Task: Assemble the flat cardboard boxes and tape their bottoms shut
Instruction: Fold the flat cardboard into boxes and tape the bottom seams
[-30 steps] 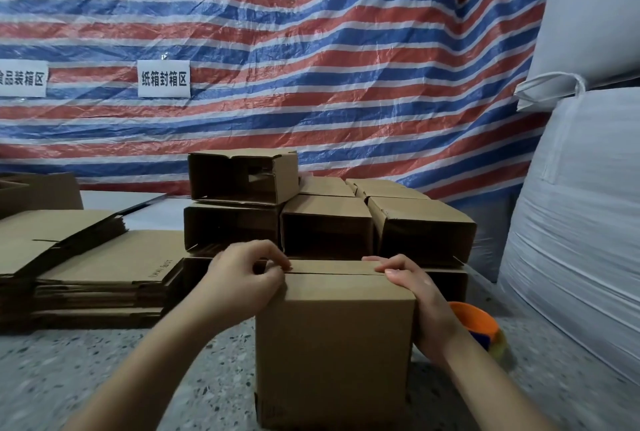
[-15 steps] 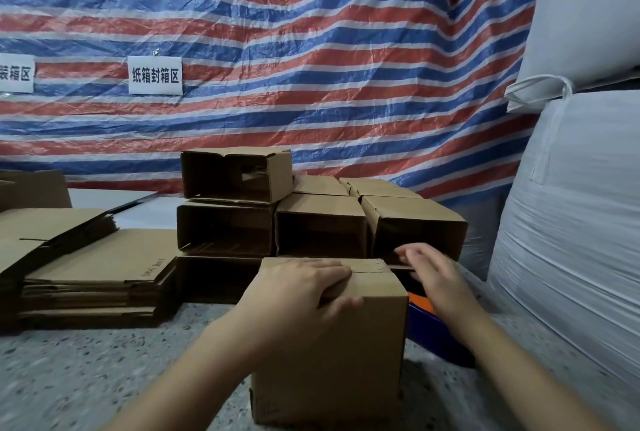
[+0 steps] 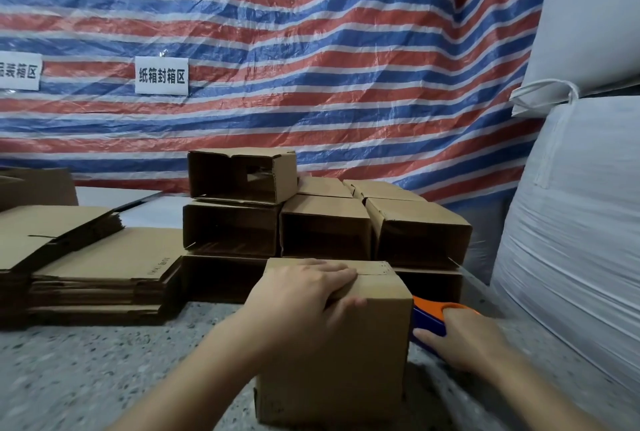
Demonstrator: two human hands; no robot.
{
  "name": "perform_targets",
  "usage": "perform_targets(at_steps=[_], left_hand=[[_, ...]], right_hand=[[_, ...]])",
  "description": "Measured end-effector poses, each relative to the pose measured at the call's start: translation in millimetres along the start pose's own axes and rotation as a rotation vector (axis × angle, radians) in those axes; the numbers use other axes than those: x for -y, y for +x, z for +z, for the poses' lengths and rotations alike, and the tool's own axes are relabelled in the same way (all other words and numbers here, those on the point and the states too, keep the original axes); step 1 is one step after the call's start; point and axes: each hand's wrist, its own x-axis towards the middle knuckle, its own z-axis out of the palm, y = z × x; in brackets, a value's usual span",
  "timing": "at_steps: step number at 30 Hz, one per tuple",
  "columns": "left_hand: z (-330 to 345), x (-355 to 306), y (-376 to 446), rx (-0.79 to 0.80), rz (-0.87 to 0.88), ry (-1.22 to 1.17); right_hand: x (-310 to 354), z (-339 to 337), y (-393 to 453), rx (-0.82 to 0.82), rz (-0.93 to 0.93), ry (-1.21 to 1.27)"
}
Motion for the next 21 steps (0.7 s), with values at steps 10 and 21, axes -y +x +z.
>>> perform_targets(at_steps=[10, 21], left_hand=[[-2, 2, -1, -0.003, 0.013, 0.001], [-7, 1, -2, 0.042, 0.009, 0.014]], right_hand=[[-17, -93, -8, -0.219, 0.128, 0.642], [58, -234, 0, 0.293, -0.184, 1.31]])
